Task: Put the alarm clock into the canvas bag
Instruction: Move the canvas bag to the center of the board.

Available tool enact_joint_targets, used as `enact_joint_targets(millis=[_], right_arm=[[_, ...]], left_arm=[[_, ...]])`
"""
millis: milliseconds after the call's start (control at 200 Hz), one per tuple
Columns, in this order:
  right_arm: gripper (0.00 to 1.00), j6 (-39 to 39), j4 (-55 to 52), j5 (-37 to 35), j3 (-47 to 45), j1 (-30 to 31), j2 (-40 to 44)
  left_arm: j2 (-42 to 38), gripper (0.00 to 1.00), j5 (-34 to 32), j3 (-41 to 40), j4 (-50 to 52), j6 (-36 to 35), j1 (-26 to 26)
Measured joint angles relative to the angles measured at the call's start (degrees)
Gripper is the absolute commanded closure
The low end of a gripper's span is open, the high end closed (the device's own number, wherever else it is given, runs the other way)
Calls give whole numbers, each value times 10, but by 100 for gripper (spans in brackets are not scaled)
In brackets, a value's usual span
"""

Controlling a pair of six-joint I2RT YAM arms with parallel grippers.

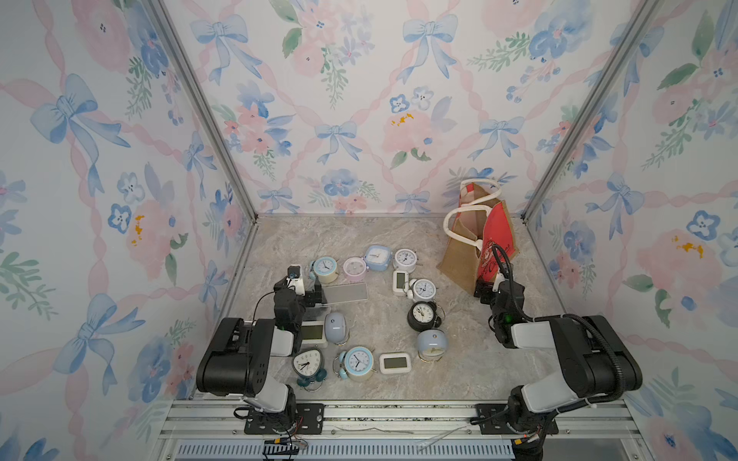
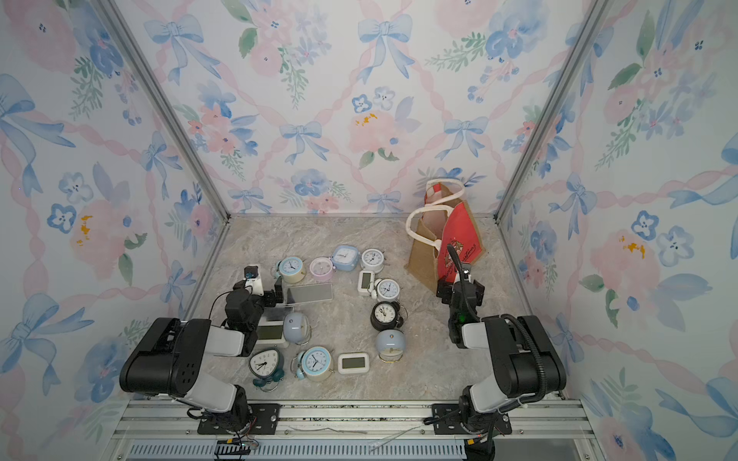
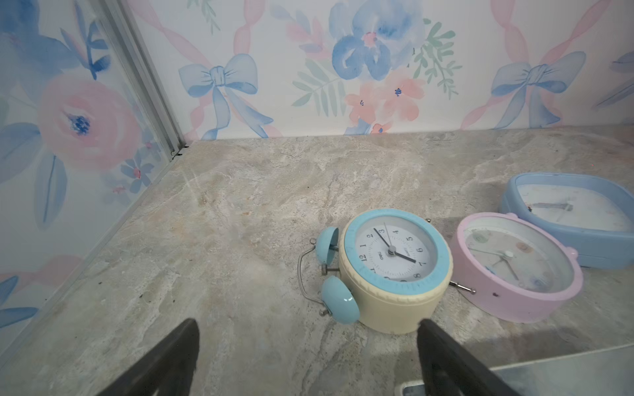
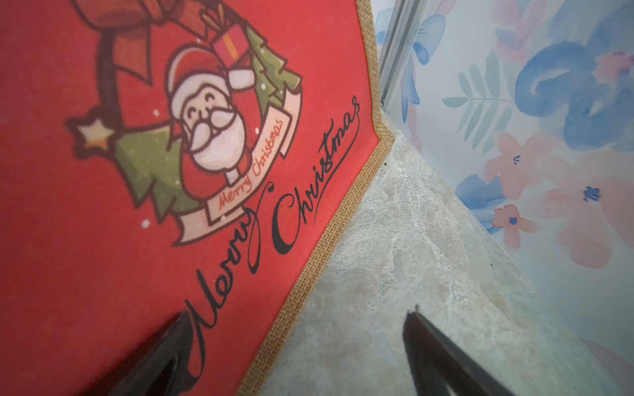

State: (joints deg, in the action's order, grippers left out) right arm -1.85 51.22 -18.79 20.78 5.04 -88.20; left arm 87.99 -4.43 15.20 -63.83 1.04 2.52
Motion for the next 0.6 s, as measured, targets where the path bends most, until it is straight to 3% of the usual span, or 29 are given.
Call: enact_joint_targets(millis=[600], right_arm=[[3,0,0,2,0,0,0]], left_arm=[[0,2,14,0,0,0,-11]])
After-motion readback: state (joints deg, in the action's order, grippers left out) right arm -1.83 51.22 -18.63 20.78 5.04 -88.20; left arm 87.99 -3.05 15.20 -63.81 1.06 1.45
